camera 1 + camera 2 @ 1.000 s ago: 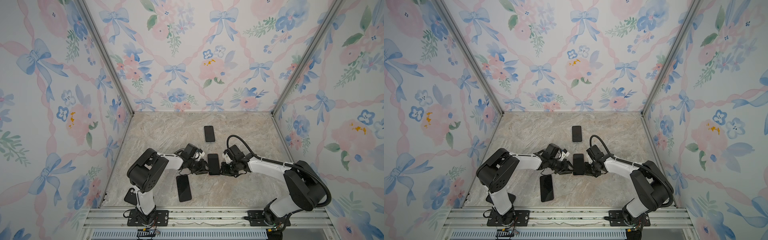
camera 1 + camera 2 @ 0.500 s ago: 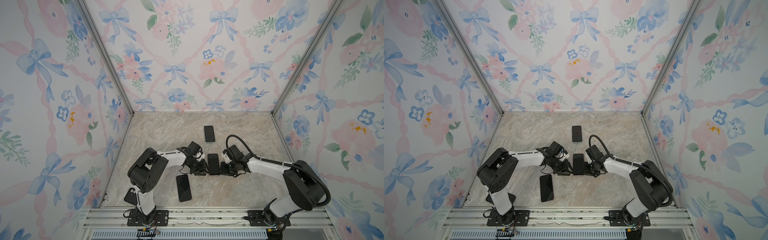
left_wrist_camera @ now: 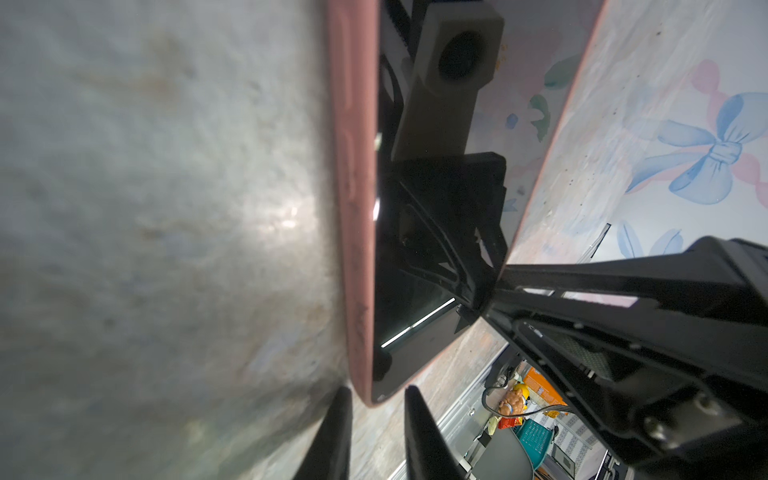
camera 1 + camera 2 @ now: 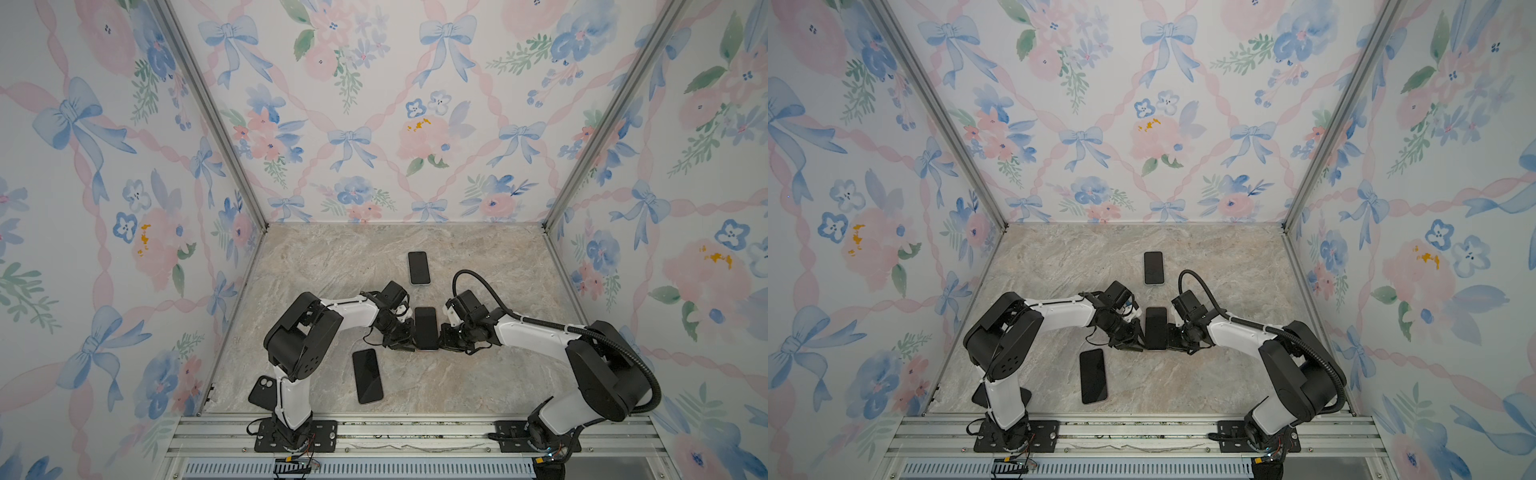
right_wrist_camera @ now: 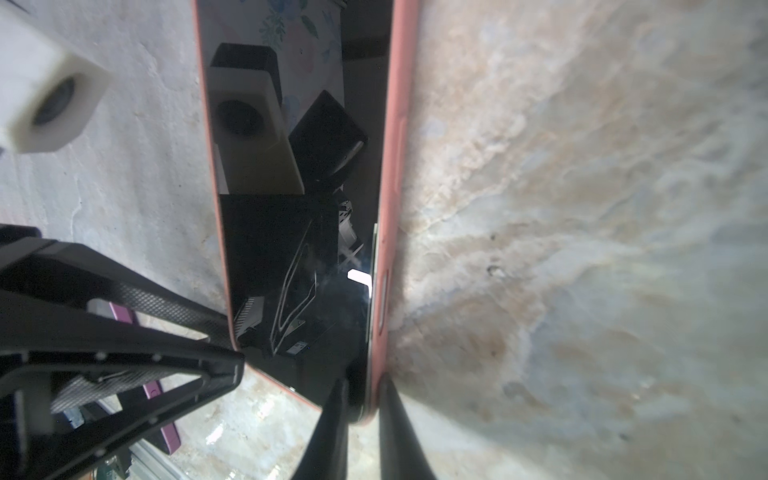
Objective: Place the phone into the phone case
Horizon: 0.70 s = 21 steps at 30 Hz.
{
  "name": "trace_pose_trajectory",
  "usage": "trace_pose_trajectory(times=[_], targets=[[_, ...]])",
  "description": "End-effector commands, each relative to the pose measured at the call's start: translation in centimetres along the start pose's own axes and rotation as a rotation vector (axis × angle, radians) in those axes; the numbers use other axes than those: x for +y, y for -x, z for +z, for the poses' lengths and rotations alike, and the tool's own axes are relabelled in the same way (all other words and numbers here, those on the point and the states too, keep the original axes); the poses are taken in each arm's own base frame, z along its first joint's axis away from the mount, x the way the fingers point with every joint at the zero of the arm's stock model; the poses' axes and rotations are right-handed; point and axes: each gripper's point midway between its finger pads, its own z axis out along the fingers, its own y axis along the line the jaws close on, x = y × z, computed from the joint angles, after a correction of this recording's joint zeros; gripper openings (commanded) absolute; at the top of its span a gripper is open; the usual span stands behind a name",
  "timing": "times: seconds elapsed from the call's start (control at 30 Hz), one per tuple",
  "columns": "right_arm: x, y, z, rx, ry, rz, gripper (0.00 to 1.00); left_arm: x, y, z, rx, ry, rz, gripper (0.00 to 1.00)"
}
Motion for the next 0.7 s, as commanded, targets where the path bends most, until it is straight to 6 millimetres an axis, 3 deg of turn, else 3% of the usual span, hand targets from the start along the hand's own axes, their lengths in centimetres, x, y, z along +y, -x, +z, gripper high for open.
trace_pose_trajectory(times=[0.0, 0.27, 0.43, 0.57, 0.67], targets=[[0.2, -1.2, 1.2, 0.040, 0.010, 0.004, 0.14, 1.1, -0.1, 0.9, 0.016, 0.054, -0.001, 0.22], [0.3, -1.8, 1.4, 0.045, 0.001, 0.014, 0.07, 0.9, 0.0, 1.1, 0.018, 0.056, 0.006, 0.09], [0.6, -1.5, 0.8, 0.035, -0.012, 0.007, 0.09, 0.5, 0.0, 0.8, 0.009, 0.073, 0.024, 0.09], [0.5, -0.4, -1.5, -0.002, -0.066, -0.029, 0.19, 0.2, 0.4, -0.7, -0.035, 0.118, 0.060, 0.16], [0.2, 1.3, -3.5, -0.055, -0.160, -0.104, 0.27, 0.2, 2.2, -2.4, -0.092, 0.168, 0.095, 0.25]])
